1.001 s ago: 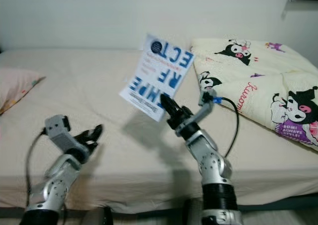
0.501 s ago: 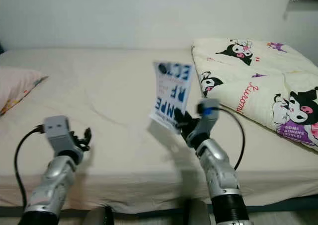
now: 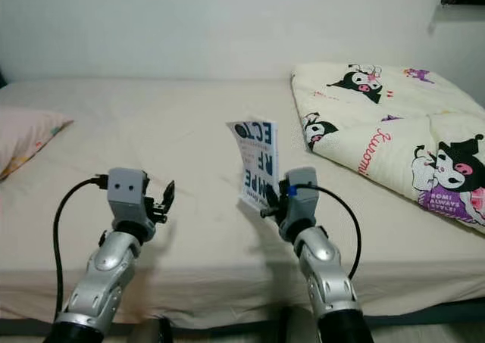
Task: Clean up the room
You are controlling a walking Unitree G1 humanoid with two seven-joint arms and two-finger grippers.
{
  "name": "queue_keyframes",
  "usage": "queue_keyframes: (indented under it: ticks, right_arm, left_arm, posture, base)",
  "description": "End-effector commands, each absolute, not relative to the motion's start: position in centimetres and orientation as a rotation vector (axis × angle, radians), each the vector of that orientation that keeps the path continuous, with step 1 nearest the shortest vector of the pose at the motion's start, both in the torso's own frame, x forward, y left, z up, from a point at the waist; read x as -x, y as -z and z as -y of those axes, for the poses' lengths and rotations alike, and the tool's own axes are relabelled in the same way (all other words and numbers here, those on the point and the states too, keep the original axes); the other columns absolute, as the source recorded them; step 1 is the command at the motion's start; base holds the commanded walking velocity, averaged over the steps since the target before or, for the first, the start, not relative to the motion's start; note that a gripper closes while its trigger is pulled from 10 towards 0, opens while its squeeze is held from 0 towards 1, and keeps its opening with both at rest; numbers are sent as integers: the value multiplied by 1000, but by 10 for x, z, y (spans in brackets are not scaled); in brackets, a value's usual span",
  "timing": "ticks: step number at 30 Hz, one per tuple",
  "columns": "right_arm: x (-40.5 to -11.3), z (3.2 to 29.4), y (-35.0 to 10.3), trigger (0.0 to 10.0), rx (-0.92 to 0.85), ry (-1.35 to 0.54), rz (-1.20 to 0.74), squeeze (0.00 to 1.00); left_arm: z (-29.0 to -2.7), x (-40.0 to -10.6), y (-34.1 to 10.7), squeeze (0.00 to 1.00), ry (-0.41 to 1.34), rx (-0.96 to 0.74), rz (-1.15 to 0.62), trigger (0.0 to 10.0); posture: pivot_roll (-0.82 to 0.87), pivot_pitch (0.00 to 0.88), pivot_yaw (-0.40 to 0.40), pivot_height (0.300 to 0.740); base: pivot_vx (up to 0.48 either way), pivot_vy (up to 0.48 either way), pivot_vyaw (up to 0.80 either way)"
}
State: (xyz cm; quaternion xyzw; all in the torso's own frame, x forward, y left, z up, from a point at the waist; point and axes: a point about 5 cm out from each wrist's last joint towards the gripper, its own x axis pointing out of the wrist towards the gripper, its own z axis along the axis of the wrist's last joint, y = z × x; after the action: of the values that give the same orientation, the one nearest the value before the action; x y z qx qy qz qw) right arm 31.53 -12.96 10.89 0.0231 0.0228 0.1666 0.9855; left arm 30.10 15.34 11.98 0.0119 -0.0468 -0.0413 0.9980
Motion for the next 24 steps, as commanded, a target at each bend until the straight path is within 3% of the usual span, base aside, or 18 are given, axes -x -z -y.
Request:
queue_keyframes:
  ticks: [1, 24]
  right_arm:
    - [-317, 128, -118, 10000, -38, -332, 15, 0]
    - [-317, 119, -118, 10000, -31, -334, 54, 0]
  left_arm:
    - [-156, -301, -121, 0, 64, -4, 99, 10000]
    - [-157, -302, -121, 0, 37, -2, 127, 10000]
  posture:
    - [18, 0, -65, 610]
    - [25, 0, -64, 690]
  base:
    - [0, 0, 0]
    - [0, 0, 0]
